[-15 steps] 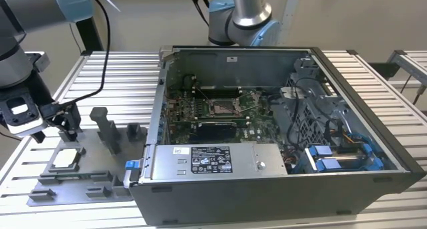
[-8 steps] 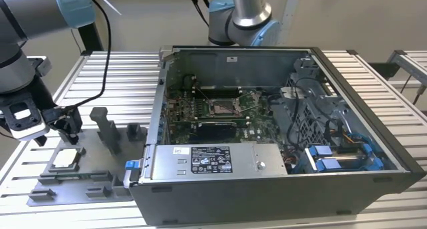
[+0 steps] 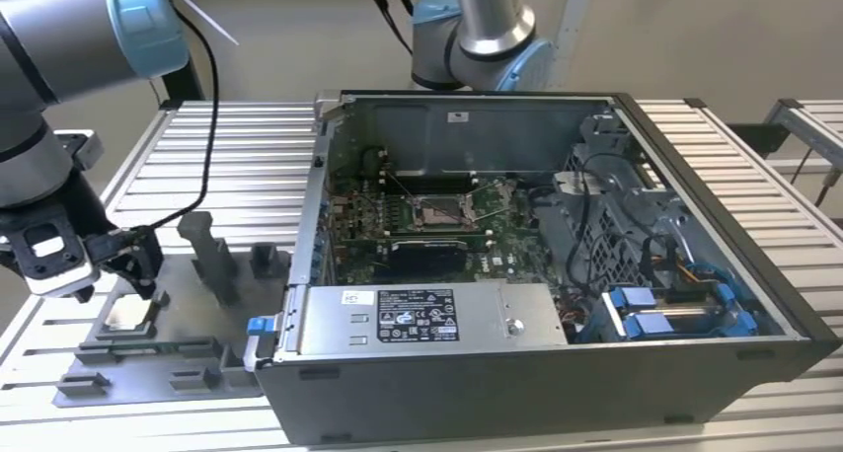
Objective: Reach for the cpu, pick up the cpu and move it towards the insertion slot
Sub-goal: 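Pick up the cpu and move it towards the insertion slot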
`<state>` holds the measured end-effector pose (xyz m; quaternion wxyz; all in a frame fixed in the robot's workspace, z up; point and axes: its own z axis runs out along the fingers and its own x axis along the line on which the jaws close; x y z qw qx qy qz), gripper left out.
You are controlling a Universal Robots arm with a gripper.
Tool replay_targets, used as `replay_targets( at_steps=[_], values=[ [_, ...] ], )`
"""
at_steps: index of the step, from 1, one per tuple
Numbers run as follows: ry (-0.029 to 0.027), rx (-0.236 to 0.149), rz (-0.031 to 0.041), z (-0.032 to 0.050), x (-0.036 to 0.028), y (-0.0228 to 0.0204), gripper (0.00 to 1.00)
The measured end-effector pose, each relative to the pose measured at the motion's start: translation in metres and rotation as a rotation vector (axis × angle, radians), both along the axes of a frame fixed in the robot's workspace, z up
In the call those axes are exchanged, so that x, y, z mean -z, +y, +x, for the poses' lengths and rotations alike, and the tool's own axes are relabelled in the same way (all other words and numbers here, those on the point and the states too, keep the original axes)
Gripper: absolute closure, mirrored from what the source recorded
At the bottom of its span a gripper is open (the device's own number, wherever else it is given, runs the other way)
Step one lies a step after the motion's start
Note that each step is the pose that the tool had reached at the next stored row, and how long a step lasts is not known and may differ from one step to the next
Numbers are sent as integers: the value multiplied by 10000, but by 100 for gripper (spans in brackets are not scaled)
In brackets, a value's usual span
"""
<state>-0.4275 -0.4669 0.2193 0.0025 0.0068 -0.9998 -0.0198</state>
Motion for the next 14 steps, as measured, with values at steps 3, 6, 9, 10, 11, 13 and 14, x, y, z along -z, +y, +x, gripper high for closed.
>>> replay_targets(
  at_steps=[3, 6, 9, 10, 11, 13, 14],
  values=[
    [3, -1, 0, -10, 54, -14, 0],
    [8, -1, -1, -16, 109, -20, 0],
    [12, -2, -1, -18, 162, -21, 0],
    [12, -2, 0, -18, 180, -22, 0],
    [12, -2, -1, -20, 194, -21, 0],
    [12, -1, 0, -23, 222, -21, 0],
    [11, -1, 0, -24, 235, -21, 0]
  ],
)
